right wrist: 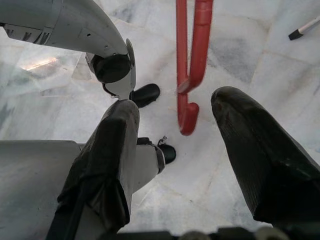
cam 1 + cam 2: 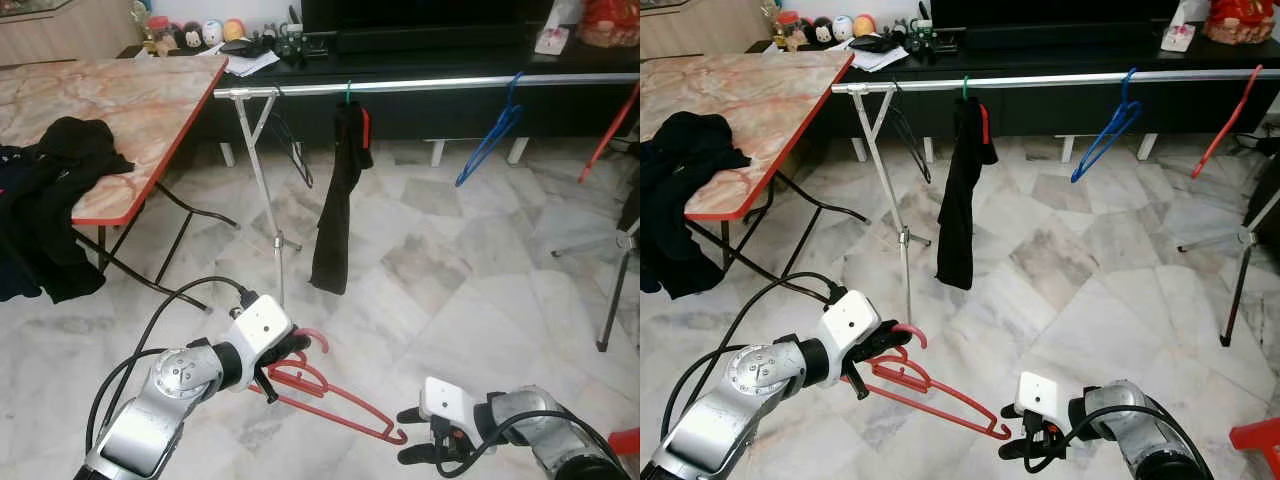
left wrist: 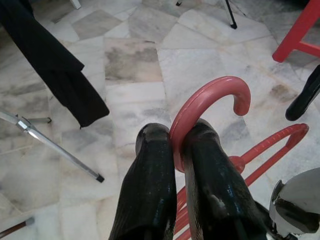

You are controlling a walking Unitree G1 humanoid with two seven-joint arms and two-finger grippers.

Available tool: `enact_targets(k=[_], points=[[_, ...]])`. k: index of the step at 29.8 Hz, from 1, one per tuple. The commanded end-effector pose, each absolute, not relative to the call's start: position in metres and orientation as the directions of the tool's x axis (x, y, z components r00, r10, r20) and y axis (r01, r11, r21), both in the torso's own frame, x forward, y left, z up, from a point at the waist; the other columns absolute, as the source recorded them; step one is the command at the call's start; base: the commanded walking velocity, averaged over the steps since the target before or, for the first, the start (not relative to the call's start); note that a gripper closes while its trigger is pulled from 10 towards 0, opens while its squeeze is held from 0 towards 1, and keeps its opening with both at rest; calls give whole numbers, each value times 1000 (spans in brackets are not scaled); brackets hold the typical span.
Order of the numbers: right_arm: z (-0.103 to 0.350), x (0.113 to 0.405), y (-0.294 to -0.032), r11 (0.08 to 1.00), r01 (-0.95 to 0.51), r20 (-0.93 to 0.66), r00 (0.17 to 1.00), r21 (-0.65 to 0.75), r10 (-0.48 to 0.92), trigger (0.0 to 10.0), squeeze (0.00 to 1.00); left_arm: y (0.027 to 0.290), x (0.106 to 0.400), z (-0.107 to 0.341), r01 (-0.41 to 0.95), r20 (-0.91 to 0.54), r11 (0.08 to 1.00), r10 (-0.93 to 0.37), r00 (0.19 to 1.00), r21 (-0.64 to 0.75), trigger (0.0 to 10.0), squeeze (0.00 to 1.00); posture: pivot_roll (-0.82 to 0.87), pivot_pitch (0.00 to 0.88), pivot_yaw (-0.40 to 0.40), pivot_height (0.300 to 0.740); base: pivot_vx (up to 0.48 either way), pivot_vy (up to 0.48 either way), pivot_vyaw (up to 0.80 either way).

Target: Hang hanger

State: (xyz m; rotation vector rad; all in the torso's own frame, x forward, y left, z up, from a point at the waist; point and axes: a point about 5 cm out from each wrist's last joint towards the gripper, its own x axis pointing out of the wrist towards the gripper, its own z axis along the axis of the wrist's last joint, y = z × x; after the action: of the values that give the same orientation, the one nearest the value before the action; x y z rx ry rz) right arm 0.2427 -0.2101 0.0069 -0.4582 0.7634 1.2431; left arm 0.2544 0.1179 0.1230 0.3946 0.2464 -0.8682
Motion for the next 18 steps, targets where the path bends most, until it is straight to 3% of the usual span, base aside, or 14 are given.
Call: enact_targets(k=[1, 13, 18], points=[[5, 240, -208, 260, -962, -739, 115, 84, 664, 10000, 0, 117, 255, 122, 788, -380, 568, -693, 613, 235, 10000, 0, -97, 46, 49, 740, 0, 0, 0], [-6, 240, -205, 343, -939, -752, 216, 14, 623, 10000, 0, 111, 251, 126, 820, -366, 536, -736, 570, 199, 10000, 0, -92, 31, 47, 740, 0, 0, 0], [-7, 239, -204, 342, -939, -747, 208, 27, 632, 10000, 0, 109, 251, 127, 824, -357, 533, -744, 565, 194, 10000, 0, -89, 32, 43, 740, 0, 0, 0]])
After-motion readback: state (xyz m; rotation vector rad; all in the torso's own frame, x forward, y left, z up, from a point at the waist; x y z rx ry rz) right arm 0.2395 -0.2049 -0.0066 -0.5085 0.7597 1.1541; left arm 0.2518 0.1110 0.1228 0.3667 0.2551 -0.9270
